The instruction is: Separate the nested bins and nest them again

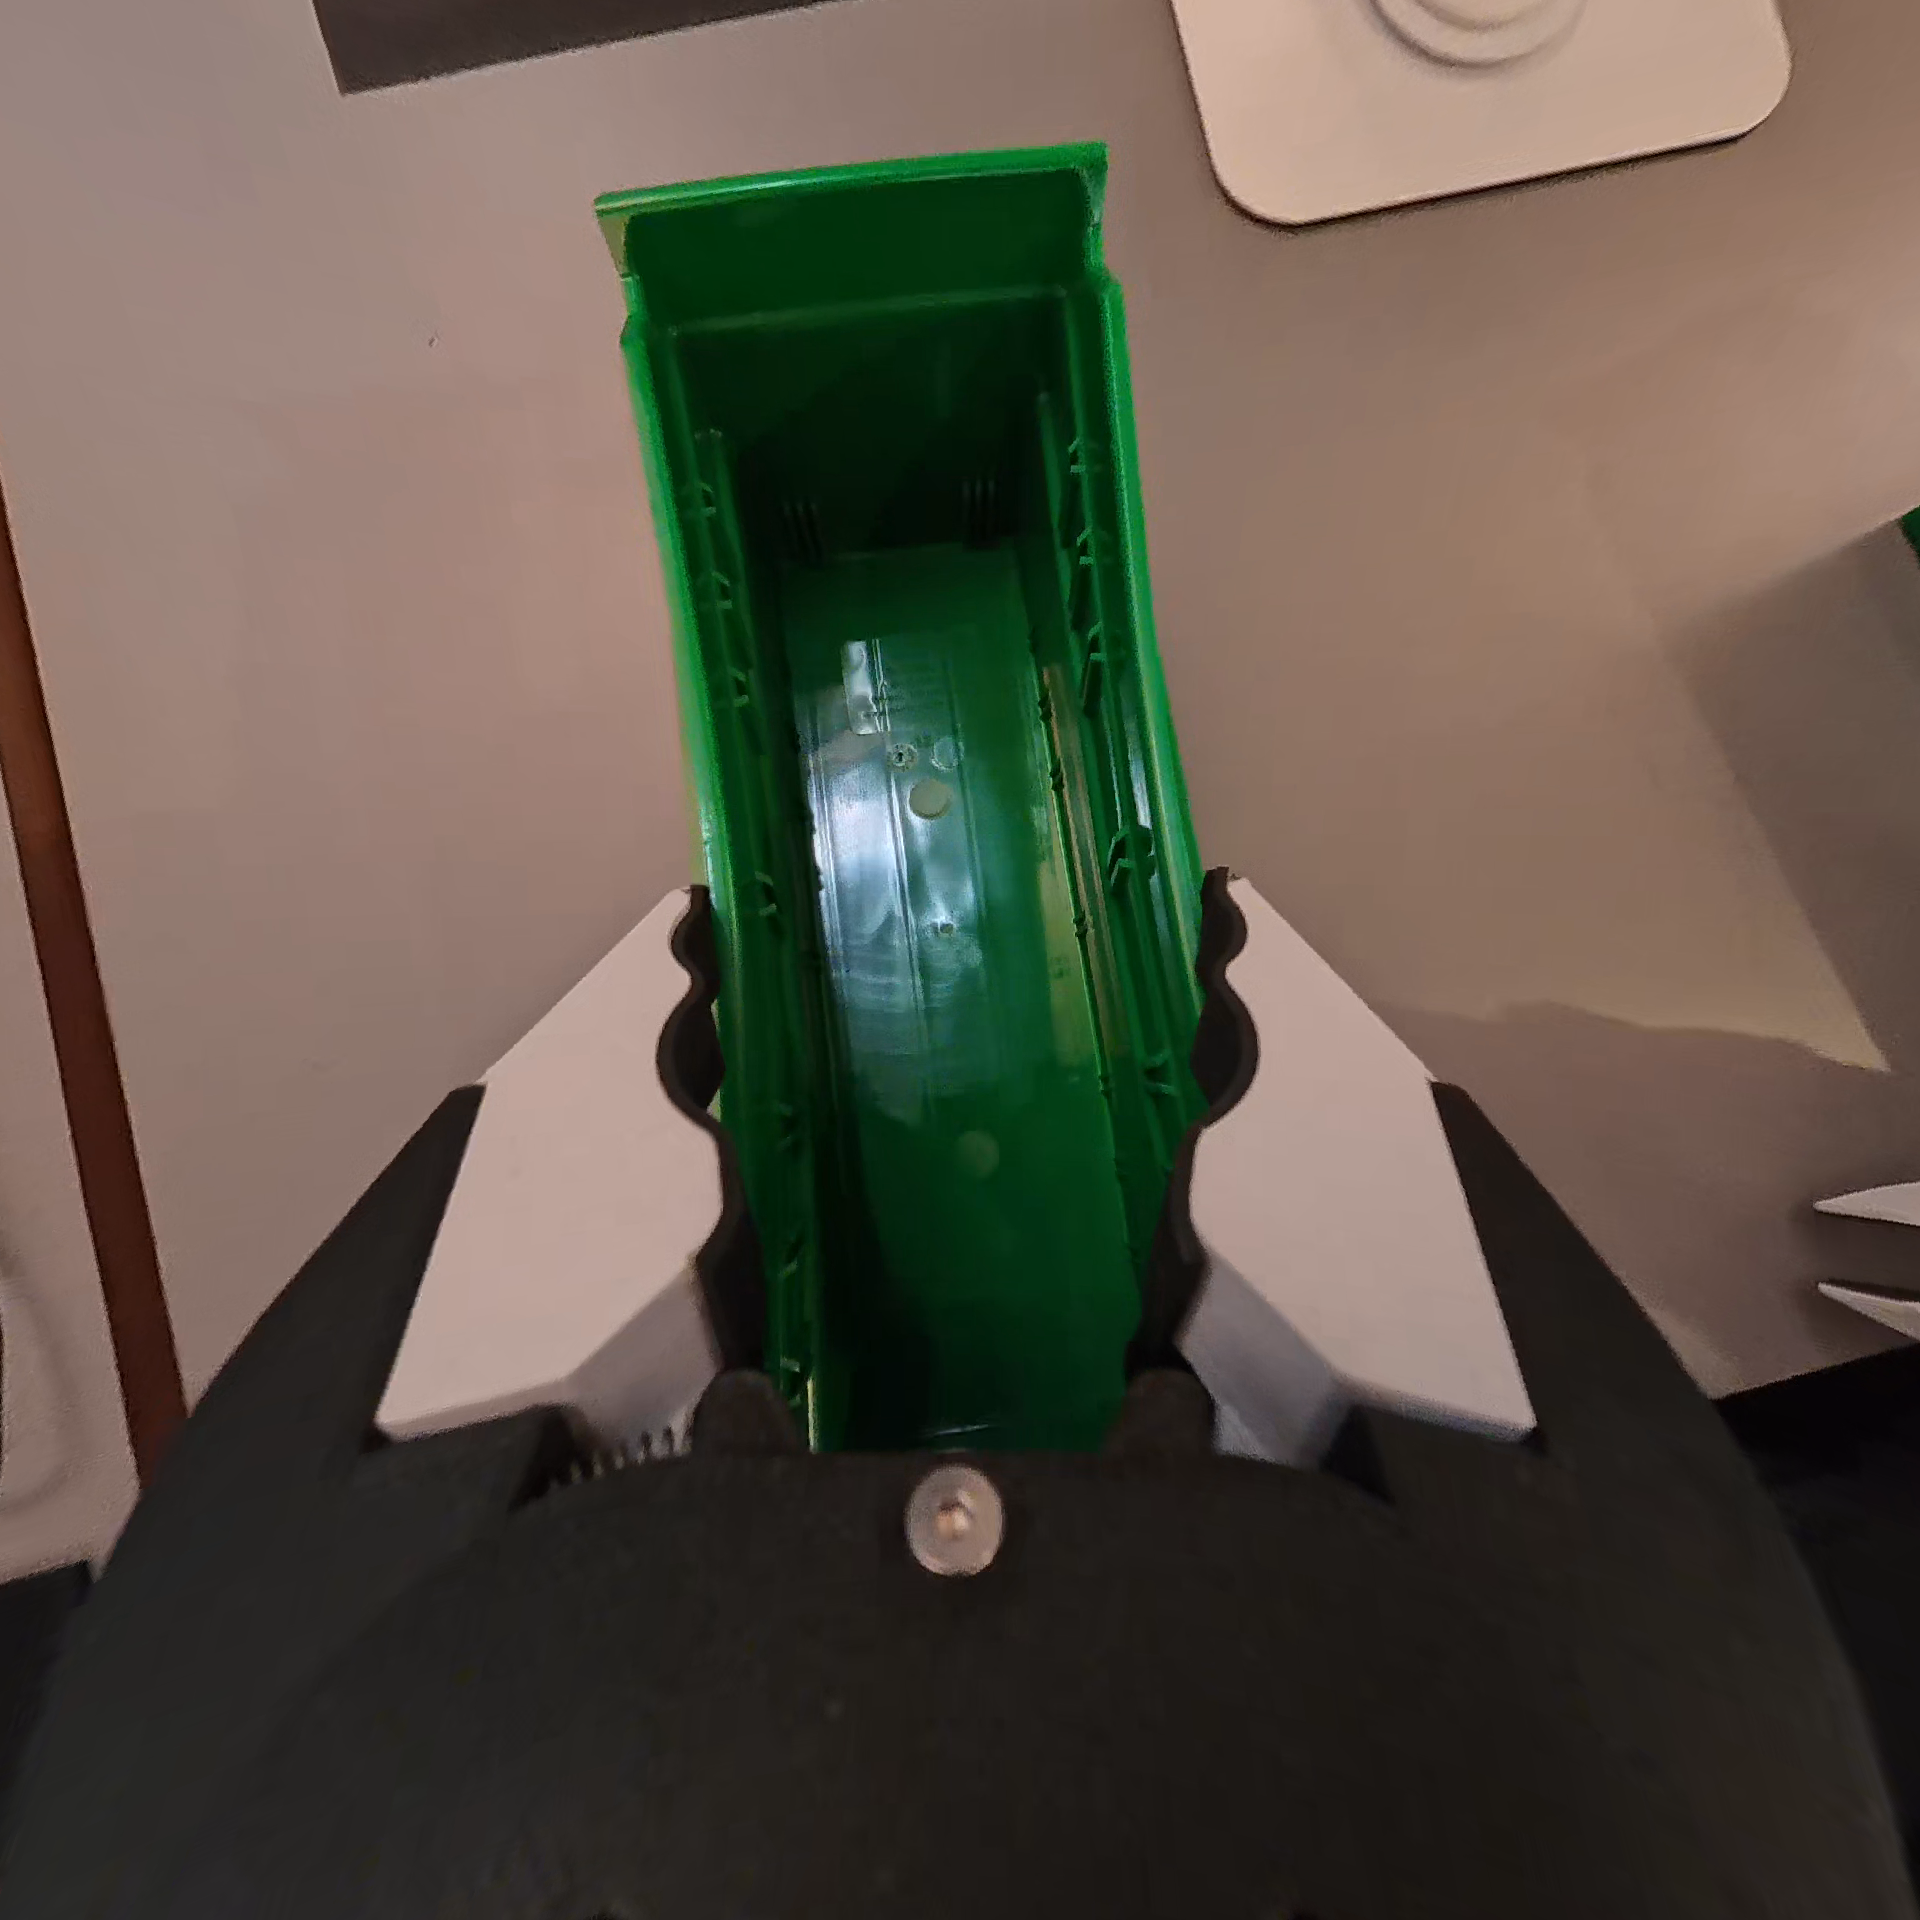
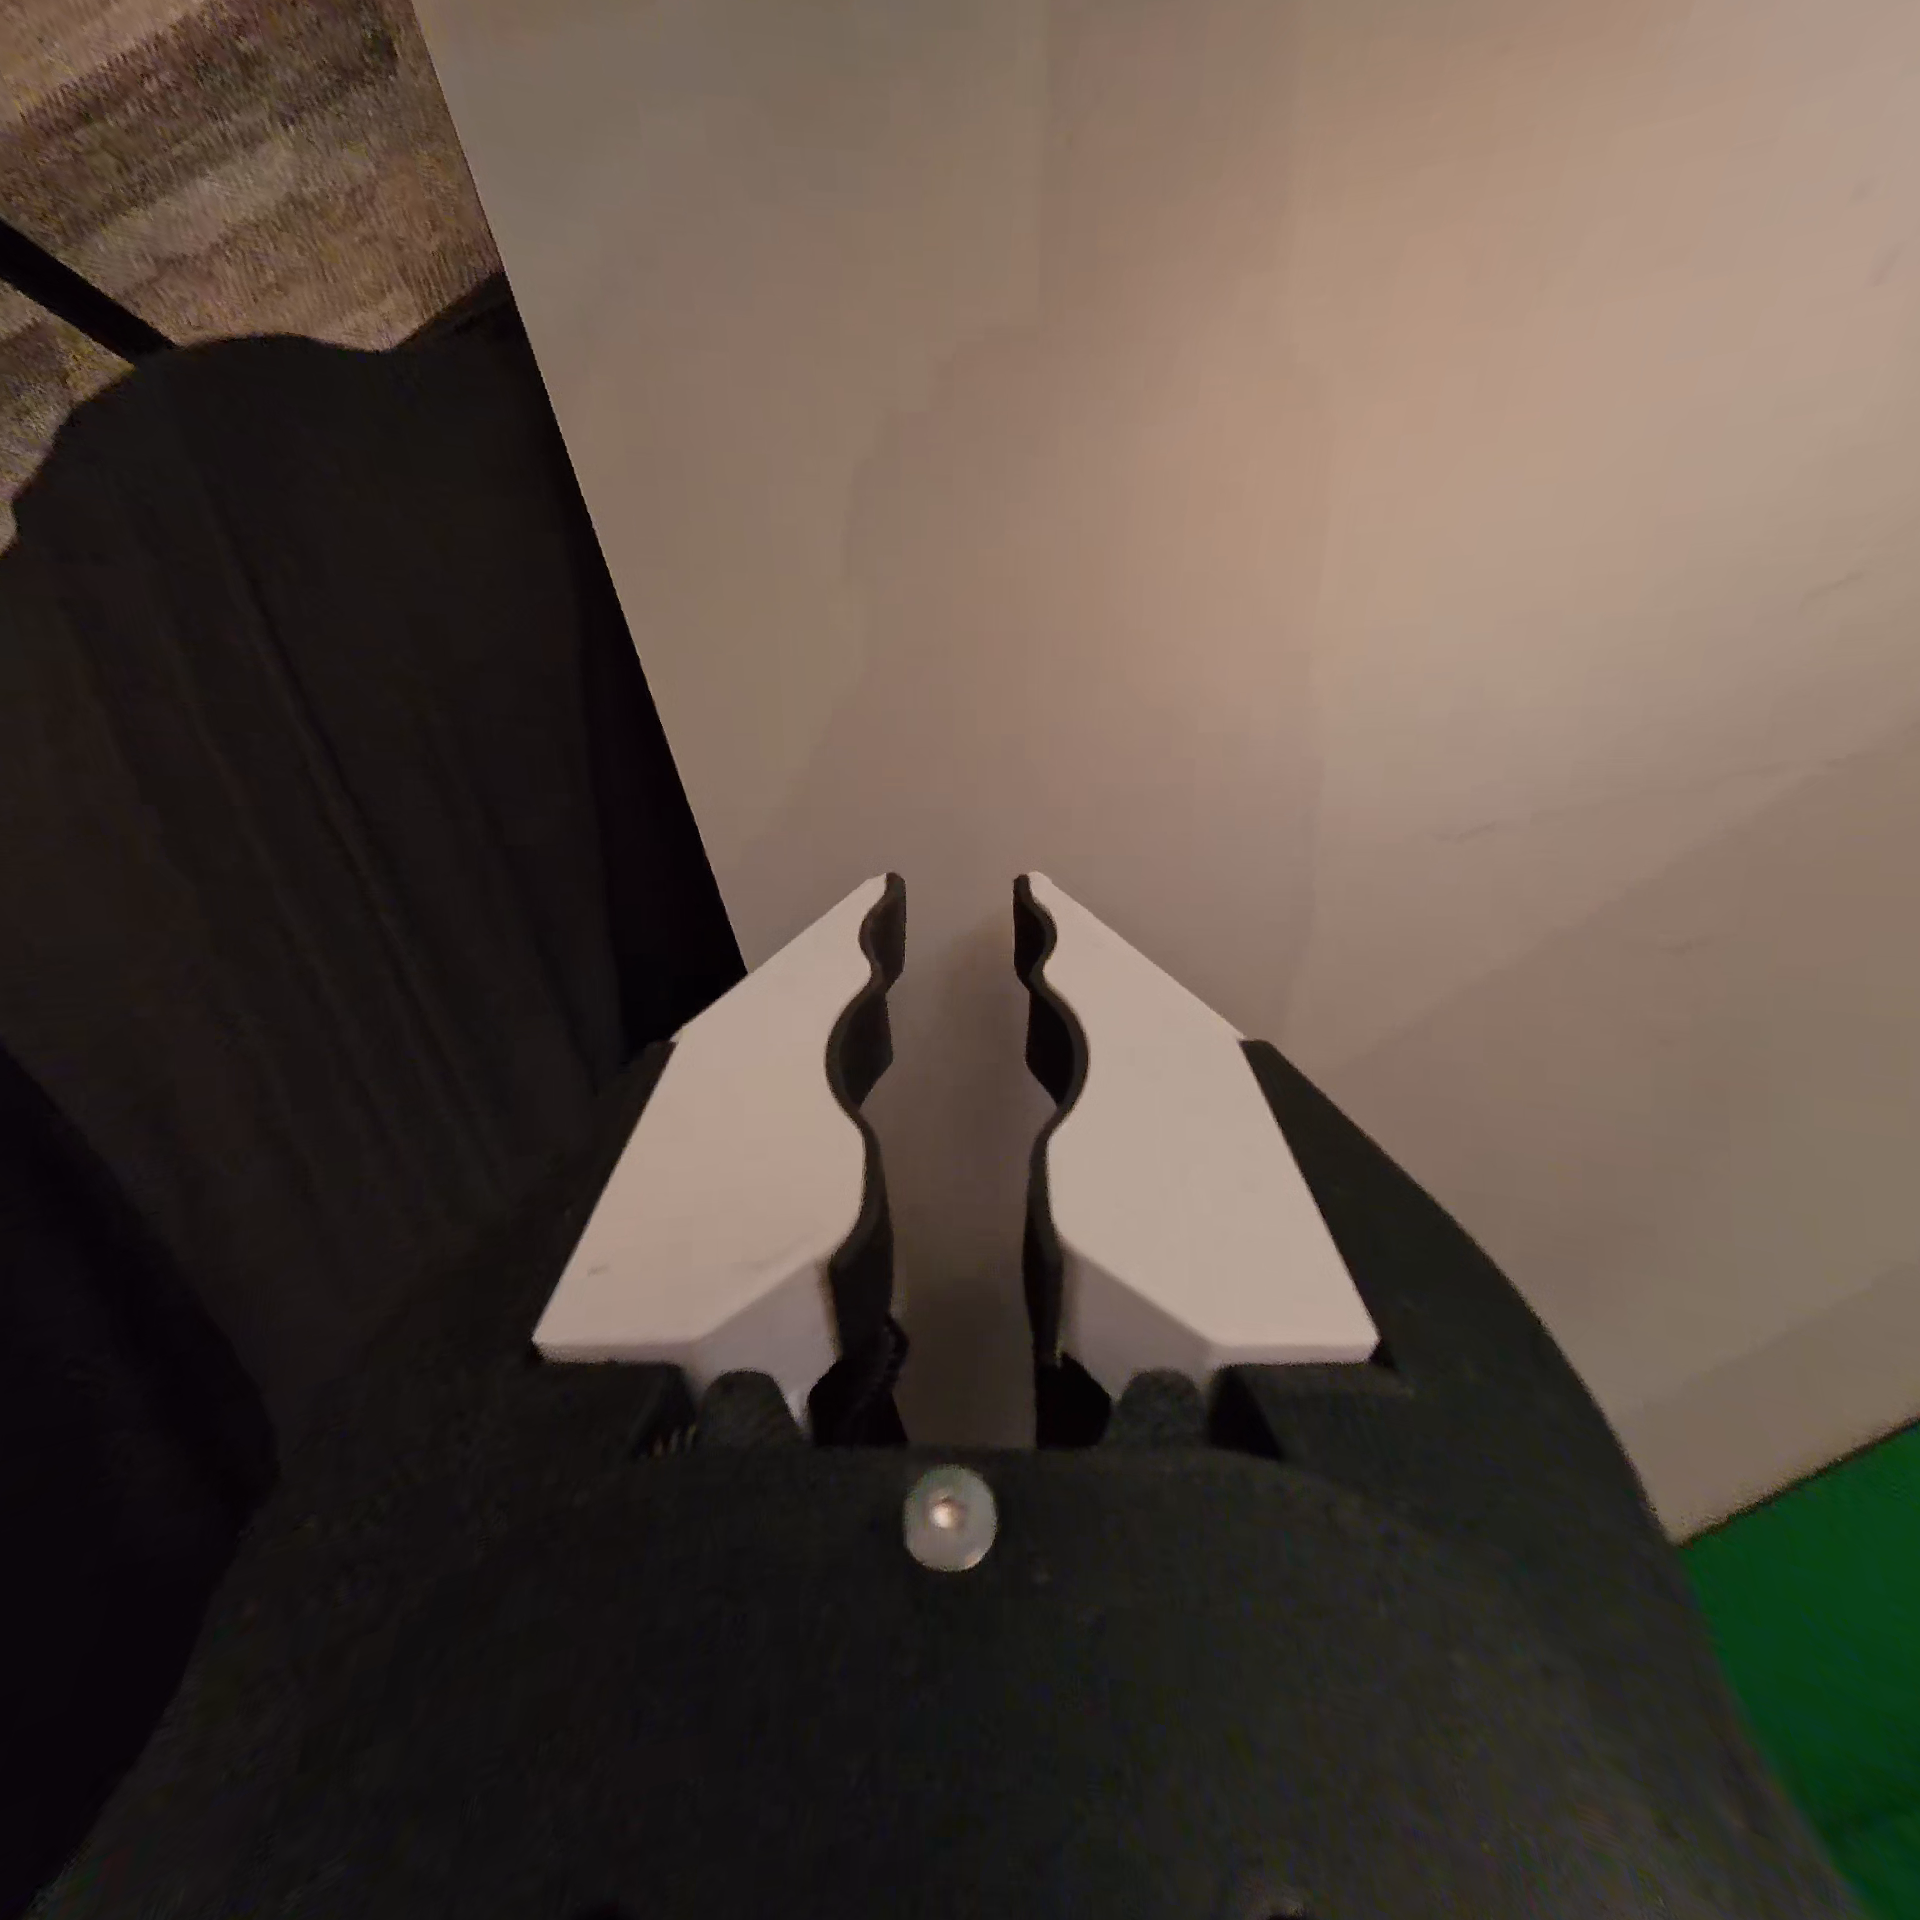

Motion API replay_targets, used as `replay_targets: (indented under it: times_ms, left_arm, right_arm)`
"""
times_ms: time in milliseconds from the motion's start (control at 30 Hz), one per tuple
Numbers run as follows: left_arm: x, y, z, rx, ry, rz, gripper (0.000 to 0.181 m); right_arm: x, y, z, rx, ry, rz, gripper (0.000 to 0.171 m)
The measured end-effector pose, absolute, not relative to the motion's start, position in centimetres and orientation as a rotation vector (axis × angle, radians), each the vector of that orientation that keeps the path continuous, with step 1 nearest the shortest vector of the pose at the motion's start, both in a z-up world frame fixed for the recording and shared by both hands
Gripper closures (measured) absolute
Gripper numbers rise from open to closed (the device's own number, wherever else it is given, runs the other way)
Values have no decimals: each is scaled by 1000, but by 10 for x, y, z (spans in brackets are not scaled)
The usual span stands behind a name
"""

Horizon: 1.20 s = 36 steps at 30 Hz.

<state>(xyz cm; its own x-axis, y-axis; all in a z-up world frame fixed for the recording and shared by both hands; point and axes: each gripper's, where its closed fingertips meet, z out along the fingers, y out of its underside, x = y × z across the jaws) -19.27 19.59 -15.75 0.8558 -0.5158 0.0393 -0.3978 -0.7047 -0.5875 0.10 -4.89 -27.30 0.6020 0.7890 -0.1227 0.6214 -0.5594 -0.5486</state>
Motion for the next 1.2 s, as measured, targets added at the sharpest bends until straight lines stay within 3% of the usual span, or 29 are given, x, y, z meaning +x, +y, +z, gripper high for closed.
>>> replay_targets:
  times_ms: [33, 200, 333, 533, 767, 867, 900, 933, 967, 1067, 1133, 1200]
  left_arm:
    - [-192, 194, -157, -2434, 658, -281, 90]
    - [-187, 188, -150, -2358, 703, -288, 90]
    - [-180, 173, -143, -2330, 758, -345, 90]
    - [-145, 134, -145, -2277, 944, -406, 89]
    - [-101, 94, -159, -2224, 1091, -488, 90]
    - [-95, 91, -164, -2214, 1118, -471, 93]
    - [-94, 92, -164, -2210, 1113, -486, 95]
    - [-95, 97, -160, -2212, 1056, -492, 115]
    - [-112, 117, -155, -2223, 916, -356, 127]
    - [-109, 114, -136, -2183, 948, -505, 162]
    - [-110, 115, -146, -2248, 967, -517, 143]
    - [-114, 121, -152, -2252, 991, -474, 138]
  right_arm:
    - [-2, -48, -271, -2367, -1116, 505, 152]
    - [-14, -46, -269, -2334, -1123, 514, 152]
    - [-34, -18, -237, -2193, -1017, 543, 151]
    - [-61, 46, -175, -1900, -784, 619, 132]
    - [-66, 76, -164, -1732, -818, 459, 146]
    - [-61, 76, -175, -1753, -834, 441, 162]
    - [-61, 75, -180, -1766, -839, 451, 167]
    - [-59, 74, -186, -1793, -848, 449, 171]
    - [-58, 72, -192, -1816, -871, 448, 171]
    - [-64, 67, -203, -1836, -903, 468, 171]
    - [-67, 71, -198, -1813, -879, 445, 171]
    - [-69, 73, -195, -1823, -877, 446, 171]
